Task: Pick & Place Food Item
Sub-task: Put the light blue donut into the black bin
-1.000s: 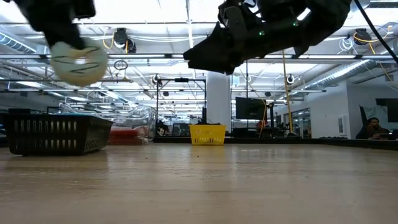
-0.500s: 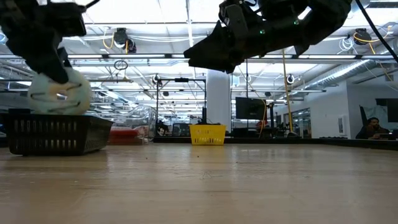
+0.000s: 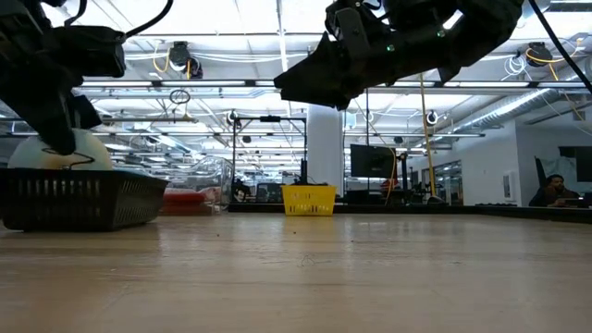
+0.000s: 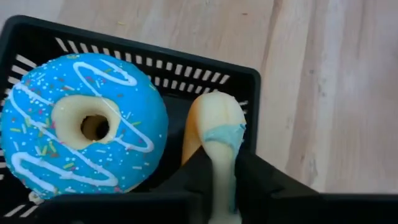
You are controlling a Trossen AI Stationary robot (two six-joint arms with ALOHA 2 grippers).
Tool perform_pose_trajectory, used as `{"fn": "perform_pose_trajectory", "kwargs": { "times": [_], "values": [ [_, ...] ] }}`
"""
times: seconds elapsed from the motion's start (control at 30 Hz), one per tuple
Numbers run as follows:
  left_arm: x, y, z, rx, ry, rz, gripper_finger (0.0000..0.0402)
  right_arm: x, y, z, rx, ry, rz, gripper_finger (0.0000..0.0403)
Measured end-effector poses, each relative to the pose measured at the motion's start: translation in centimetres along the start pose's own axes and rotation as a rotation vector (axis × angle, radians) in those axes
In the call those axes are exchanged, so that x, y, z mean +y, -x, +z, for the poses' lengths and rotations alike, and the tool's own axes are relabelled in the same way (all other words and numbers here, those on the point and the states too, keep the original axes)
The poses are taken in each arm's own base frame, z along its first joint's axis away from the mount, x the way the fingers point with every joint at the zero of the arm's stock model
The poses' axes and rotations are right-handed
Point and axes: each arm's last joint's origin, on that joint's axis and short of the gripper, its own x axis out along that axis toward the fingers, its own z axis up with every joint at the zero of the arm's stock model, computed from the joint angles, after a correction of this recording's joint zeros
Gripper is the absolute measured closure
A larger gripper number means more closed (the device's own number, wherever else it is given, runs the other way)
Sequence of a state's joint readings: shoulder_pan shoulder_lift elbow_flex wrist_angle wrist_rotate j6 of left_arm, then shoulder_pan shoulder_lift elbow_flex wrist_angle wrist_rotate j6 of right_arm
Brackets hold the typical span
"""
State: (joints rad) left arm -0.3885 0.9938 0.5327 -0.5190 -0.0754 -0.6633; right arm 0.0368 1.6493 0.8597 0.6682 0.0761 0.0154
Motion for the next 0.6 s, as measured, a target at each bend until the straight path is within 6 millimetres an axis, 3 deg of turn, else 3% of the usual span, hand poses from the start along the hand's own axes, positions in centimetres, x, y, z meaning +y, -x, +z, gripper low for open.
{"fn": "perform_pose_trajectory", "kwargs": {
  "times": [0.43, 0.6],
  "values": [
    [0.58, -0.28, 0.36, -0.032, 0.099, 0.070, 0.0224, 0.14, 0.01, -0.13, 0.014, -0.005, 0.004, 0.0201],
    [0.72, -0.23, 0.52, 0.008, 0.048, 0.029, 0.0182, 0.14, 0.01, -0.15, 0.015, -0.004, 0.004, 0.0199]
  ]
}}
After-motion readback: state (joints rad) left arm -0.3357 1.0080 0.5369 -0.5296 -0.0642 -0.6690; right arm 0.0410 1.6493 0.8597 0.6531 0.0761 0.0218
